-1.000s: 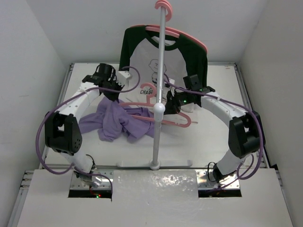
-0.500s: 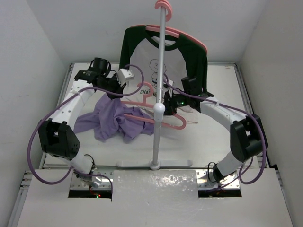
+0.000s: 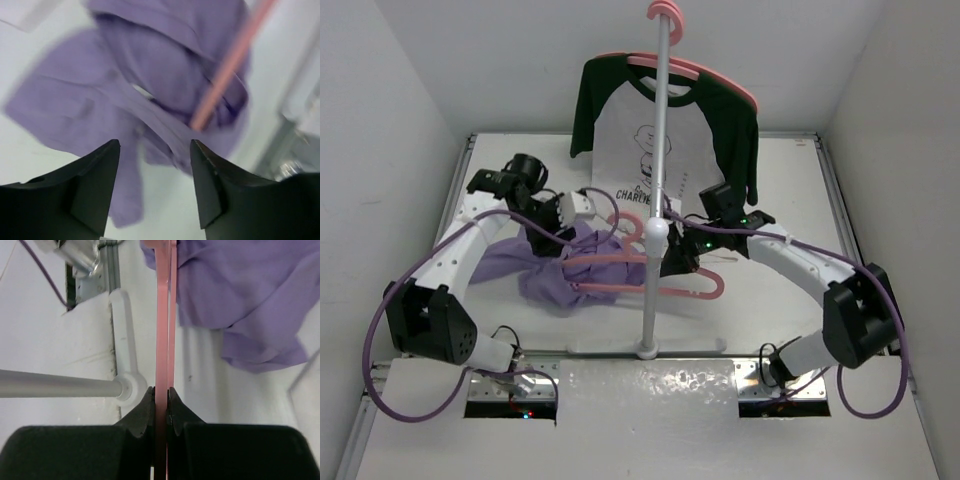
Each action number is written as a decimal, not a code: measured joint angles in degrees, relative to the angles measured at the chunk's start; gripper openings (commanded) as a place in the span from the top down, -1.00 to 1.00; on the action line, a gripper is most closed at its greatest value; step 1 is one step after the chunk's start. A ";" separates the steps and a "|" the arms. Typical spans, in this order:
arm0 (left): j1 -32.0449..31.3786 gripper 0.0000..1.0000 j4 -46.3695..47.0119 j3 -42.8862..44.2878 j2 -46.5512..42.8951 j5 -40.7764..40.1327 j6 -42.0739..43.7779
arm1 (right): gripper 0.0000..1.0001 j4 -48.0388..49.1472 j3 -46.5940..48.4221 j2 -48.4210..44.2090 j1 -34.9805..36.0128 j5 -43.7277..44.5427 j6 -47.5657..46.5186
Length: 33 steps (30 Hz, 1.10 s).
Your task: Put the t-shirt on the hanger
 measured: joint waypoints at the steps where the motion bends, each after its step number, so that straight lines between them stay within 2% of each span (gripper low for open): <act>1: 0.00 -0.13 -2.32 -2.19 -1.53 -0.28 1.09 | 1.00 -0.61 -0.17 0.83 0.79 0.33 -0.24; 5: 0.02 -0.13 -6.34 -5.64 -3.45 -1.81 1.18 | 1.00 -2.62 1.38 6.36 3.19 2.16 -2.05; 9: 0.39 -0.10 1.81 -5.64 -2.49 -5.09 -4.96 | 1.00 -5.14 2.27 8.00 3.39 5.09 -4.76; 17: -0.15 -0.07 9.99 -2.05 15.58 -6.69 -16.90 | 1.00 -8.17 5.88 9.09 3.41 7.21 -7.45; 20: -1.07 -0.06 12.09 -2.05 18.95 -7.37 -21.03 | 1.00 -8.61 6.29 9.92 3.39 7.54 -7.78; 22: -1.73 0.02 13.57 -2.05 19.65 -8.00 -23.21 | 1.00 -9.03 6.54 10.47 3.39 7.58 -7.98; 23: -1.95 0.17 14.12 -2.05 19.76 -8.28 -24.13 | 1.00 -9.14 6.69 10.67 3.39 7.61 -8.02; 25: -2.08 0.26 14.58 -2.05 19.93 -8.33 -25.07 | 1.00 -9.31 6.97 10.95 3.39 7.63 -8.15; 30: -2.08 0.24 13.88 -2.05 20.22 -5.14 -25.53 | 1.00 -9.73 7.41 11.06 3.39 7.87 -8.48; 33: -2.36 0.60 13.68 -1.99 20.22 -4.79 -25.73 | 1.00 -9.92 7.52 11.21 3.39 7.91 -8.50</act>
